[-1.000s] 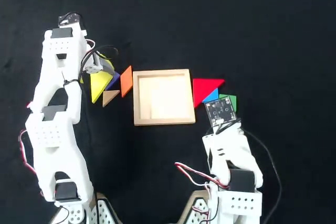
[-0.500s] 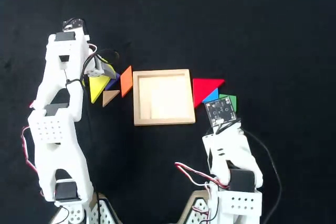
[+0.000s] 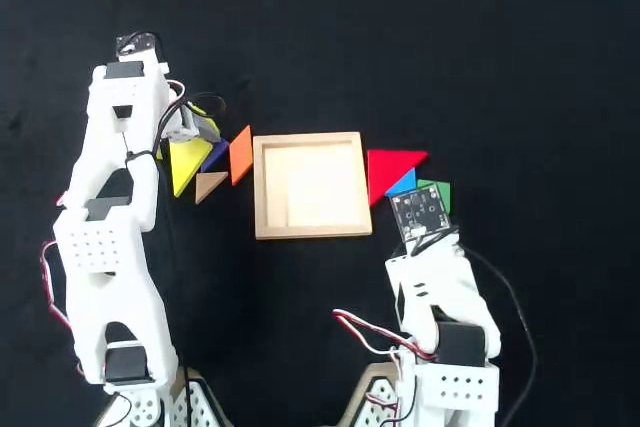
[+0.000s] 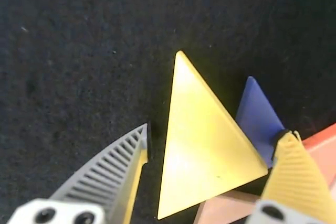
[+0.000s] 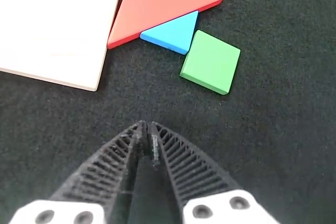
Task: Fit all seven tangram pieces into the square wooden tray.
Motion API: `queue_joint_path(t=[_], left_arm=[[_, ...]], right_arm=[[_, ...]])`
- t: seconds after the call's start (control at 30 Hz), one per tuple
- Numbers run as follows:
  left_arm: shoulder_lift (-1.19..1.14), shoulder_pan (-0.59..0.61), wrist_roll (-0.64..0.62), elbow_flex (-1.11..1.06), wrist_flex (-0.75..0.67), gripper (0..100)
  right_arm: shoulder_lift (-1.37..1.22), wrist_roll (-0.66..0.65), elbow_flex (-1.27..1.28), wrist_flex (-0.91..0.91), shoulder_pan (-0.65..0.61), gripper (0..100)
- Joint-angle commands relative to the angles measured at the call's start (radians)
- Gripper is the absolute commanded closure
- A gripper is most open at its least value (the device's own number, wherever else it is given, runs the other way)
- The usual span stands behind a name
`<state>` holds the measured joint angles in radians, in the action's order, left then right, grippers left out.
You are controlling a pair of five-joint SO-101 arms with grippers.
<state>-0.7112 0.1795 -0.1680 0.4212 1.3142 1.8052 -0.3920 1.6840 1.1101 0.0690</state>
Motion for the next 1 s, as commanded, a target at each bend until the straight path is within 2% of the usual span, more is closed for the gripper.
queue_joint_path(t=[0.0, 0.97], left_arm=[[0.009, -0.012, -0.009, 0.012, -0.017, 63], [0.000, -0.042, -0.017, -0.001, 0.005, 63]], right_arm=[[0.065, -0.008, 0.002, 0.003, 0.009, 98.7], [0.064, -0.008, 0.002, 0.003, 0.009, 98.7]])
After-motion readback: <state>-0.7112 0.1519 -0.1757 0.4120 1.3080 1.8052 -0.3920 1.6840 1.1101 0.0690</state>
